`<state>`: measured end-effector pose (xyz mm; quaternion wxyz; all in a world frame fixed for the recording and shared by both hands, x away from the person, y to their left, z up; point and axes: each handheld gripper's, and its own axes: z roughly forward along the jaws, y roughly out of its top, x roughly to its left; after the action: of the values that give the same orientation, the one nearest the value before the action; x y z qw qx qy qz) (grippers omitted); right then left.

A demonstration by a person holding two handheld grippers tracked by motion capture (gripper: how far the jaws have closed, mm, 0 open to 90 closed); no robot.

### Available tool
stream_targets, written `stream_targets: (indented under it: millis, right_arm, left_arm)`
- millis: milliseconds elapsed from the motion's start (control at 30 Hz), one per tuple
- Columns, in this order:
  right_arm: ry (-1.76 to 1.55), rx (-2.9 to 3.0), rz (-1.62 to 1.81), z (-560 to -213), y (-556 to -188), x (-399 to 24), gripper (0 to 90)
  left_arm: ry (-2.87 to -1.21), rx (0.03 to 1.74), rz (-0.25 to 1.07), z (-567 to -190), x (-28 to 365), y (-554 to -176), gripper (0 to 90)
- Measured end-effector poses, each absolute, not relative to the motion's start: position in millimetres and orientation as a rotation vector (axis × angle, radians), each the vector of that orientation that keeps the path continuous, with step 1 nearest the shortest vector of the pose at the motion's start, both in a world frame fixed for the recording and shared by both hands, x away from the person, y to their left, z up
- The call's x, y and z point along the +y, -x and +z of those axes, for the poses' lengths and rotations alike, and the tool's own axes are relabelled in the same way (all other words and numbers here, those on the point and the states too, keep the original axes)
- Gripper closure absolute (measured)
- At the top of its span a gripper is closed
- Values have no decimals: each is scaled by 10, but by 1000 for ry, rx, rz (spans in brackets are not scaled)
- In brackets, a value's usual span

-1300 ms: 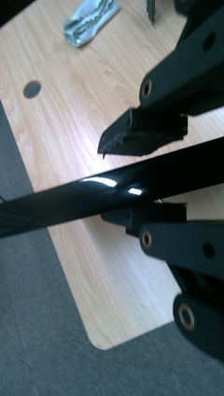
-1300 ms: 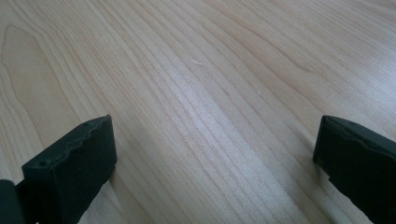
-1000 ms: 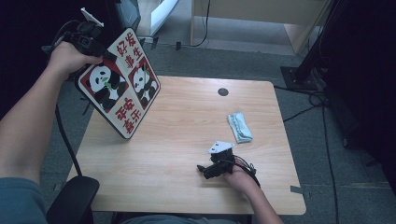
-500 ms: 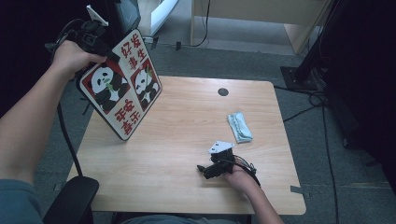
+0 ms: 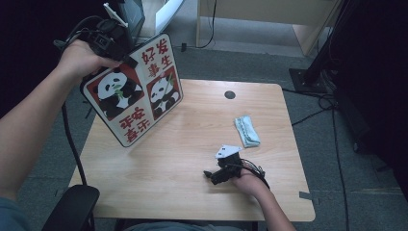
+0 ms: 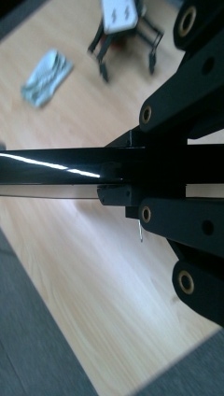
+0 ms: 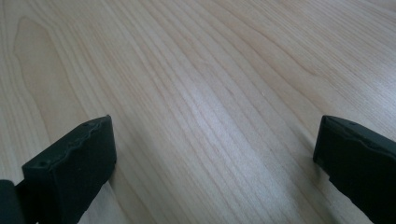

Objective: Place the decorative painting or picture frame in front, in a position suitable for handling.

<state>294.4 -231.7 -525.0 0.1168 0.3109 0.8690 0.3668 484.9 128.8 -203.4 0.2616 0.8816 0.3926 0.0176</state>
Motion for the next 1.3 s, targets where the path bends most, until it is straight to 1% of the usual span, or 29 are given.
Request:
stream_targets:
  millis: [133,167,233,300,600,767,867,1000,1300]
  right_arm:
    - [-860,2573,1087,-5252,-2950,-2365,0]
    - [-855,2577,1089,-5251,-2954,-2369,0]
    - [-850,2579,1089,-5251,-2959,-2371,0]
    - [-836,2588,1093,-5251,-2978,-2371,0]
    - [-806,2599,1099,-5252,-3025,-2366,0]
    - [-798,2611,1099,-5249,-3061,-2341,0]
    - [-793,2610,1101,-5250,-3076,-2329,0]
    - [-796,2611,1102,-5250,-3090,-2305,0]
    - [-790,2611,1103,-5251,-3100,-2293,0]
  left_arm:
    - [-2359,1057,5,-2025,1181,-4721,815]
    - [-2351,1041,-16,-2031,1102,-4640,816]
    - [-2351,1025,-21,-2037,1061,-4595,815]
    - [-2359,987,-39,-2095,948,-4479,815]
    - [-2401,960,-115,-2297,734,-4269,815]
    - [-2408,940,-110,-2357,644,-4178,815]
    - [-2413,932,-113,-2377,615,-4158,814]
    - [-2405,969,-142,-2420,581,-4158,814]
    - [-2406,1008,-159,-2448,551,-4212,812]
